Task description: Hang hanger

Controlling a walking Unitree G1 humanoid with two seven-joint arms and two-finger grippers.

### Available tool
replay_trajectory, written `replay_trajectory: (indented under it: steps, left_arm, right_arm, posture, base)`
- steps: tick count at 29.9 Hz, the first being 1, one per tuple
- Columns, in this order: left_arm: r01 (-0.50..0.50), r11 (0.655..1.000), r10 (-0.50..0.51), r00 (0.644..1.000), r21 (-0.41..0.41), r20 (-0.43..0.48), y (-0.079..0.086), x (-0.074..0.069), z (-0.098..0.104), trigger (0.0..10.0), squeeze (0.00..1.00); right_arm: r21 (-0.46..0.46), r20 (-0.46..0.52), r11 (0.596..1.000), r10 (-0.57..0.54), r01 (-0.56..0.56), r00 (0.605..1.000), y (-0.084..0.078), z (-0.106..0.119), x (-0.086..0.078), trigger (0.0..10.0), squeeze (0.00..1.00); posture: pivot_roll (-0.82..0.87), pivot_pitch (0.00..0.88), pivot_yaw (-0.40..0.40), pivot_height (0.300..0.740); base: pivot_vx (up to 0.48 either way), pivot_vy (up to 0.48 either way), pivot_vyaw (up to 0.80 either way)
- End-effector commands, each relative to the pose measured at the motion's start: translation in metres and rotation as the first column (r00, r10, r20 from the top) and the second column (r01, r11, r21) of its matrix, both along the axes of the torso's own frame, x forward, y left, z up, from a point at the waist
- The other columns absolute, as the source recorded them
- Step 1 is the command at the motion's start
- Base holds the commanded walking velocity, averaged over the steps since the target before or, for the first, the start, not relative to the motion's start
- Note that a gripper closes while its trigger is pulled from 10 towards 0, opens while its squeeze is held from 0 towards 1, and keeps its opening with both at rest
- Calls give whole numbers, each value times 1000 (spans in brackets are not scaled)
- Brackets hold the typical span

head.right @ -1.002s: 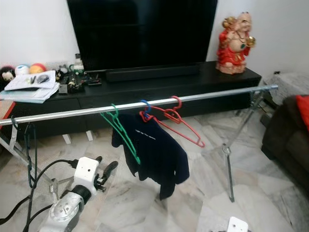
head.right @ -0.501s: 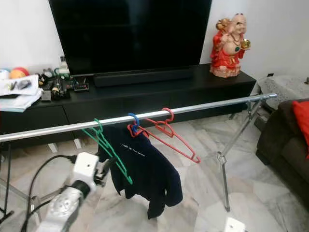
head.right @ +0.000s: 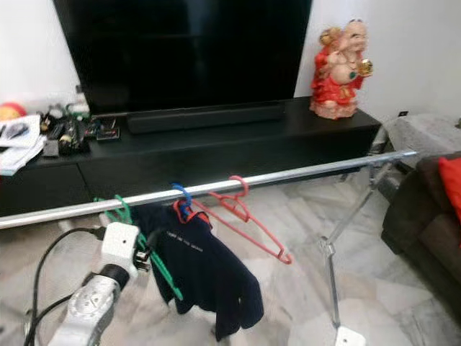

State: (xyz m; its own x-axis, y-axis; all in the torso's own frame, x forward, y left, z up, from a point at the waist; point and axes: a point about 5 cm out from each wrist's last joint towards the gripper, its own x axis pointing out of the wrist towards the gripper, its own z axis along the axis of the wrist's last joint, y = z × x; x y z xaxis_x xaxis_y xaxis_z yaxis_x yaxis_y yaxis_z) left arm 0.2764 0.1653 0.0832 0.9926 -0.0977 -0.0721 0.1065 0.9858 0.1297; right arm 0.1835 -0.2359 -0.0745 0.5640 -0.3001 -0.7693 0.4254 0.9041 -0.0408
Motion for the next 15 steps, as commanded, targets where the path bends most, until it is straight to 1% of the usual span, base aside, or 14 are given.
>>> replay_trajectory:
  steps: [1,5,6,8,9,10,11,13,14,15]
  left_arm:
    - [4,1000,-4,1000,-20,15,-4,1,9,10000,0]
    - [-2,1000,2,1000,-25,-8,-6,4,15,10000,0]
    - [-33,998,30,999,-51,-43,-5,9,19,10000,0]
    - [-45,997,41,997,-66,-58,-5,11,21,10000,0]
    - [-68,995,62,995,-73,-81,-4,17,28,10000,0]
    - [-76,995,70,994,-67,-88,-3,19,30,10000,0]
    - [-116,992,111,988,-40,-106,0,23,33,10000,0]
    - [-129,991,124,986,-38,-113,1,25,33,10000,0]
    - [-196,980,189,970,-34,-153,6,28,34,10000,141]
    - [-206,977,196,966,-48,-170,7,29,35,10000,141]
  right_arm:
    - [-14,-11,1000,-2,1,1000,-6,0,-4,10000,0]
    - [-16,-16,1000,3,-3,1000,-6,-1,-5,10000,0]
    - [-19,-22,1000,15,-16,1000,-6,-1,-5,10000,0]
    - [-20,-24,1000,21,-22,999,-6,-1,-5,10000,0]
    - [-19,-24,1000,25,-25,999,-5,-1,-5,10000,0]
    - [-18,-24,1000,24,-25,999,-5,-1,-5,10000,0]
    - [-18,-24,1000,25,-25,999,-5,-1,-5,10000,0]
    - [-18,-24,1000,26,-26,999,-5,-1,-5,10000,0]
    - [-20,-25,999,33,-34,999,-5,-1,-4,10000,0]
    - [-21,-26,999,37,-37,999,-5,-1,-4,10000,0]
  posture:
    - [159,0,-37,740]
    - [162,0,-42,740]
    - [160,0,-43,740]
    - [160,0,-43,740]
    - [159,0,-44,740]
    - [159,0,-44,740]
    - [158,0,-44,740]
    - [158,0,-44,740]
    - [160,0,-49,740]
    - [156,0,-49,740]
  base:
    - [0,0,0]
    - [0,0,0]
    - [0,0,0]
    - [0,0,0]
    - [0,0,0]
    - [0,0,0]
    - [0,0,0]
    - [0,0,0]
    - [0,0,0]
    - [0,0,0]
